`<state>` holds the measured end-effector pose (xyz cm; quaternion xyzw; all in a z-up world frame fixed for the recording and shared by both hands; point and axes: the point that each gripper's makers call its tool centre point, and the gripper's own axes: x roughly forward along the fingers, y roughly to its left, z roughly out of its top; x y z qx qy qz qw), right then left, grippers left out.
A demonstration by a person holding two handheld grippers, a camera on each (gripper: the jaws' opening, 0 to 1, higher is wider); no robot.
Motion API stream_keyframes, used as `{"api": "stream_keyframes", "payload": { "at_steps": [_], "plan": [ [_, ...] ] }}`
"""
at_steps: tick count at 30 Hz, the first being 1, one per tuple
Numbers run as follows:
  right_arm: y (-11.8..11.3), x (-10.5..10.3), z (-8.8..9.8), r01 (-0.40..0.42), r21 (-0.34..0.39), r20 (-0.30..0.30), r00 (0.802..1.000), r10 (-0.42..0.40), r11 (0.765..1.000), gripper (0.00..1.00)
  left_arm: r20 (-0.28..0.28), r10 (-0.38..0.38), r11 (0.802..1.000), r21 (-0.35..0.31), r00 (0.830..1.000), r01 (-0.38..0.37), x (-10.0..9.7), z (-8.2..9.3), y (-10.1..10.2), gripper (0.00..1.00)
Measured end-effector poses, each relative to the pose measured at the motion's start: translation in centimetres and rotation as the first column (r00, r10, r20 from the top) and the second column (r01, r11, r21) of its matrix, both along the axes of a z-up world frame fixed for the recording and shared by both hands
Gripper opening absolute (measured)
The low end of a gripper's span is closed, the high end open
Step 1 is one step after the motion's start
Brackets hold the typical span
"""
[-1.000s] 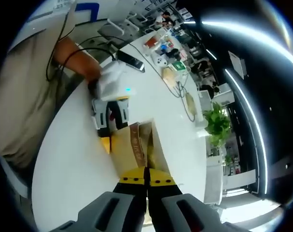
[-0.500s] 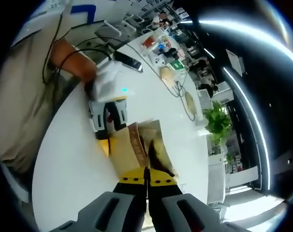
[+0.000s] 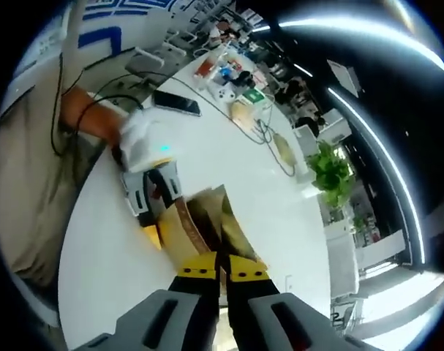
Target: Extract single mask from mask box in order stack masks on table
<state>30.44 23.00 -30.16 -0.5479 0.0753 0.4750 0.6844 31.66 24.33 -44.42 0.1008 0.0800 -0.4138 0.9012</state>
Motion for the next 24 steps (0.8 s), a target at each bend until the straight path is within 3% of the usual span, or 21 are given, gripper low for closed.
{"api": "stream_keyframes", "payload": {
  "at_steps": [9, 15, 24],
  "plan": [
    [-0.05, 0.52, -0.49, 0.004, -0.112, -0.042, 0.999, -0.009, 0.994, 0.0, -0.002, 0.001, 1.0, 0.004, 1.0, -0.001, 0.0, -0.08, -0.03, 0.2],
    [0.4, 0.94, -0.25, -0.005, -0.141, -0.039, 0.999, -0.001, 0.99, 0.0, 0.004, 0.0, 1.0, 0.012, 1.0, 0.0, -0.01, -0.12, -0.08, 0.2],
    [0.35, 0.94, -0.44, -0.016, -0.188, -0.088, 0.996, 0.0, 0.982, 0.0, 0.011, -0.005, 1.0, 0.017, 1.0, 0.005, 0.02, -0.13, -0.08, 0.2]
  ]
}}
